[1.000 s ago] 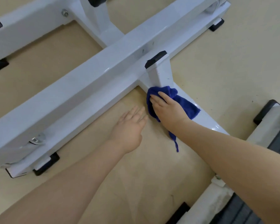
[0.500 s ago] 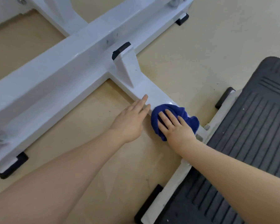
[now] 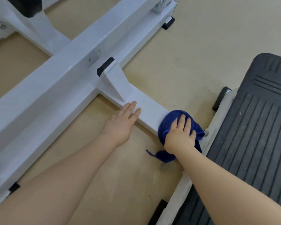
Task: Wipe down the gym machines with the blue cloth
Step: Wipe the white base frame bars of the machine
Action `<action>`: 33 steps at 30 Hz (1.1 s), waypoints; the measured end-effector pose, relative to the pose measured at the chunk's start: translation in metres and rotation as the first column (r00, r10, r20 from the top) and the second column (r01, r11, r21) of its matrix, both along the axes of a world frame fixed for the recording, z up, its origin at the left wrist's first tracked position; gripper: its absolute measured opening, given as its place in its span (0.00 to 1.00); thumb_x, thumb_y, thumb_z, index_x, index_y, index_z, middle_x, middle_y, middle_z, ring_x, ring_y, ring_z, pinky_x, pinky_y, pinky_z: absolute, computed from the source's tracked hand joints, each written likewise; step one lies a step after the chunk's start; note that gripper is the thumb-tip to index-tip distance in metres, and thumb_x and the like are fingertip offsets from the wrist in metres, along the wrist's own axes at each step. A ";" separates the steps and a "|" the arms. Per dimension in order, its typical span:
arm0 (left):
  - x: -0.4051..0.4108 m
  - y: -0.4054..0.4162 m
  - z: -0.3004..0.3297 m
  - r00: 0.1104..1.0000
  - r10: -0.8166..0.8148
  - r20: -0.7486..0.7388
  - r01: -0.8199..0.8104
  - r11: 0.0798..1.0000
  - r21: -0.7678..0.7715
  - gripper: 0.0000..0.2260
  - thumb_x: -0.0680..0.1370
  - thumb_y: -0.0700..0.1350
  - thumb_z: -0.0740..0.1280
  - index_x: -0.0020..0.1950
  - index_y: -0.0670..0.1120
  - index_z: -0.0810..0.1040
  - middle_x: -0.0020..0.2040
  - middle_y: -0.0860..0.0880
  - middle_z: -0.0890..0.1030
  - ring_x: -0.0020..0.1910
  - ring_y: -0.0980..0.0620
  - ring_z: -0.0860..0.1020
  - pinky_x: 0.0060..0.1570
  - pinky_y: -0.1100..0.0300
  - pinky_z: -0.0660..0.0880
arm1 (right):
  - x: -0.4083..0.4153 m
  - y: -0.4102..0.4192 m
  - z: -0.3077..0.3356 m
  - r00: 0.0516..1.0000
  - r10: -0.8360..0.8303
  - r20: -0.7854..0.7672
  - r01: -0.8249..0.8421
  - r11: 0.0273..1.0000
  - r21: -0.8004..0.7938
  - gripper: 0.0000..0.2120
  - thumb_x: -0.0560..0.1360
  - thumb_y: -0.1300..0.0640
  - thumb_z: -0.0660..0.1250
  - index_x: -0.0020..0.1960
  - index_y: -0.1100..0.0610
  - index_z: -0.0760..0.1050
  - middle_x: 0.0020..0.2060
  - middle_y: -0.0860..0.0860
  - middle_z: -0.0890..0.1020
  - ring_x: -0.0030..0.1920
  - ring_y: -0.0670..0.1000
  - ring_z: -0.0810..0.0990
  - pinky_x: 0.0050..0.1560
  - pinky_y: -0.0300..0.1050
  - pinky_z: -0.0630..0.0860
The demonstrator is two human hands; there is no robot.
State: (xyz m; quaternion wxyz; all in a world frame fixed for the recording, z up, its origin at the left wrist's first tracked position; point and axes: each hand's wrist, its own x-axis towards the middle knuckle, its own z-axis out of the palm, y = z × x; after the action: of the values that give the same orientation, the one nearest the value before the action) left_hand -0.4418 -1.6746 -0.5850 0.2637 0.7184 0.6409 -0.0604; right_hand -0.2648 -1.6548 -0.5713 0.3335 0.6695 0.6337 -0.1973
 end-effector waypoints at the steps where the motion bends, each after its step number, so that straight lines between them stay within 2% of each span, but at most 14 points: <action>1: -0.001 0.000 0.000 1.000 0.005 0.025 -0.004 1.000 -0.005 0.34 0.76 0.32 0.53 0.77 0.52 0.42 0.76 0.53 0.35 0.75 0.54 0.38 0.65 0.59 0.61 | -0.004 0.001 0.002 0.998 -0.062 -0.013 0.062 0.998 -0.002 0.39 0.78 0.57 0.59 0.75 0.60 0.33 0.74 0.58 0.33 0.74 0.60 0.33 0.73 0.60 0.44; 3: -0.004 0.001 0.000 0.998 -0.001 0.066 0.002 1.000 -0.007 0.34 0.76 0.32 0.53 0.77 0.52 0.43 0.76 0.53 0.36 0.75 0.55 0.38 0.61 0.61 0.64 | -0.025 0.011 -0.001 0.991 -0.075 -0.107 0.078 0.996 0.029 0.40 0.77 0.58 0.59 0.75 0.61 0.34 0.75 0.58 0.35 0.74 0.61 0.33 0.72 0.64 0.42; 7: -0.011 0.004 -0.001 0.997 0.007 0.082 -0.006 1.000 -0.010 0.32 0.77 0.33 0.53 0.77 0.48 0.43 0.77 0.53 0.39 0.75 0.57 0.41 0.68 0.63 0.57 | -0.069 0.039 -0.011 0.929 0.167 -0.329 -0.125 0.982 0.144 0.38 0.77 0.56 0.59 0.76 0.58 0.37 0.76 0.55 0.39 0.75 0.59 0.36 0.70 0.64 0.38; 10: -0.012 0.004 0.000 0.996 -0.001 0.088 0.002 1.000 -0.011 0.31 0.77 0.33 0.52 0.77 0.47 0.44 0.77 0.53 0.40 0.76 0.57 0.42 0.71 0.62 0.57 | -0.058 0.043 -0.015 0.918 0.220 -0.330 -0.172 0.970 0.169 0.41 0.75 0.51 0.62 0.76 0.56 0.39 0.76 0.52 0.42 0.75 0.57 0.41 0.72 0.63 0.43; 13: -0.009 0.005 0.005 0.997 0.014 0.078 -0.012 1.000 -0.026 0.31 0.77 0.34 0.51 0.77 0.48 0.43 0.77 0.55 0.38 0.75 0.58 0.41 0.68 0.62 0.61 | -0.022 0.022 -0.010 0.983 0.046 -0.177 -0.022 0.990 0.136 0.48 0.71 0.44 0.66 0.76 0.56 0.38 0.75 0.53 0.46 0.75 0.58 0.44 0.71 0.63 0.48; 15: -0.003 0.004 0.009 0.996 0.044 0.072 -0.041 0.998 -0.045 0.31 0.77 0.34 0.51 0.77 0.48 0.42 0.76 0.55 0.37 0.75 0.58 0.40 0.67 0.61 0.63 | -0.003 0.006 -0.005 0.991 -0.102 -0.083 0.108 0.991 0.073 0.48 0.72 0.42 0.66 0.76 0.58 0.36 0.76 0.56 0.44 0.75 0.61 0.41 0.71 0.64 0.49; 17: -0.001 0.004 0.010 0.997 0.046 0.061 -0.043 0.998 -0.052 0.31 0.77 0.33 0.50 0.77 0.47 0.42 0.76 0.55 0.37 0.75 0.58 0.40 0.67 0.60 0.63 | 0.000 0.000 -0.003 0.981 -0.188 -0.040 0.190 0.981 0.048 0.46 0.75 0.45 0.64 0.75 0.59 0.34 0.76 0.57 0.40 0.74 0.63 0.38 0.71 0.65 0.51; 19: -0.002 0.005 0.011 0.997 0.041 0.063 -0.038 0.998 -0.058 0.33 0.76 0.32 0.51 0.77 0.47 0.41 0.76 0.55 0.37 0.75 0.58 0.40 0.68 0.60 0.63 | -0.014 0.007 -0.005 0.977 -0.200 -0.078 0.206 0.975 0.086 0.42 0.78 0.51 0.61 0.75 0.59 0.34 0.75 0.58 0.38 0.74 0.63 0.36 0.71 0.67 0.49; 21: -0.004 0.008 0.012 0.995 0.032 0.090 -0.026 0.997 -0.066 0.32 0.76 0.32 0.51 0.77 0.47 0.43 0.77 0.55 0.39 0.76 0.56 0.41 0.71 0.59 0.59 | -0.042 0.011 -0.008 0.987 0.018 -0.161 0.005 0.990 0.139 0.36 0.80 0.55 0.57 0.76 0.58 0.34 0.75 0.56 0.37 0.74 0.61 0.35 0.71 0.66 0.45; 23: -0.009 0.007 0.014 0.992 0.035 0.121 -0.031 0.999 -0.040 0.30 0.77 0.35 0.53 0.77 0.47 0.47 0.77 0.53 0.43 0.76 0.54 0.46 0.72 0.58 0.56 | -0.063 0.006 -0.009 0.927 0.290 -0.240 -0.243 0.948 0.205 0.34 0.80 0.56 0.53 0.76 0.56 0.34 0.75 0.54 0.35 0.75 0.57 0.33 0.72 0.63 0.40; 24: -0.015 0.004 0.015 0.991 0.047 0.122 -0.044 0.999 -0.027 0.29 0.78 0.35 0.53 0.77 0.47 0.47 0.77 0.53 0.44 0.76 0.53 0.48 0.72 0.58 0.55 | -0.067 0.004 -0.009 0.899 0.357 -0.255 -0.306 0.927 0.219 0.33 0.80 0.56 0.52 0.76 0.55 0.34 0.75 0.53 0.35 0.75 0.55 0.33 0.73 0.62 0.39; 26: -0.031 -0.010 0.018 0.993 0.064 0.100 -0.062 0.998 -0.023 0.29 0.78 0.34 0.52 0.77 0.46 0.46 0.77 0.53 0.42 0.76 0.54 0.47 0.73 0.58 0.54 | -0.060 -0.002 -0.009 0.897 0.373 -0.236 -0.329 0.922 0.206 0.34 0.80 0.56 0.53 0.76 0.55 0.34 0.75 0.52 0.35 0.75 0.54 0.33 0.73 0.60 0.39; 30: -0.063 -0.036 0.021 0.997 0.051 0.061 -0.055 0.997 0.059 0.31 0.77 0.33 0.52 0.77 0.45 0.43 0.73 0.55 0.34 0.76 0.54 0.43 0.74 0.56 0.48 | -0.049 -0.006 -0.008 0.951 0.270 -0.148 -0.234 0.946 0.224 0.33 0.80 0.56 0.54 0.76 0.57 0.36 0.76 0.54 0.36 0.75 0.56 0.35 0.74 0.60 0.43; 33: -0.075 -0.041 0.026 0.996 0.086 -0.017 -0.084 0.993 0.086 0.33 0.76 0.35 0.54 0.76 0.45 0.40 0.72 0.54 0.33 0.76 0.53 0.41 0.74 0.58 0.43 | -0.069 0.013 -0.013 0.913 0.366 -0.183 -0.312 0.912 0.264 0.34 0.79 0.57 0.54 0.76 0.57 0.37 0.76 0.53 0.37 0.75 0.55 0.35 0.73 0.63 0.42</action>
State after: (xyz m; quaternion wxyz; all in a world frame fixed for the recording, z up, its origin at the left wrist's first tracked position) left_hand -0.5164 -1.7155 -0.5587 0.2285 0.7003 0.6757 -0.0294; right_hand -0.3335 -1.6416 -0.5838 0.2081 0.5554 0.7934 -0.1372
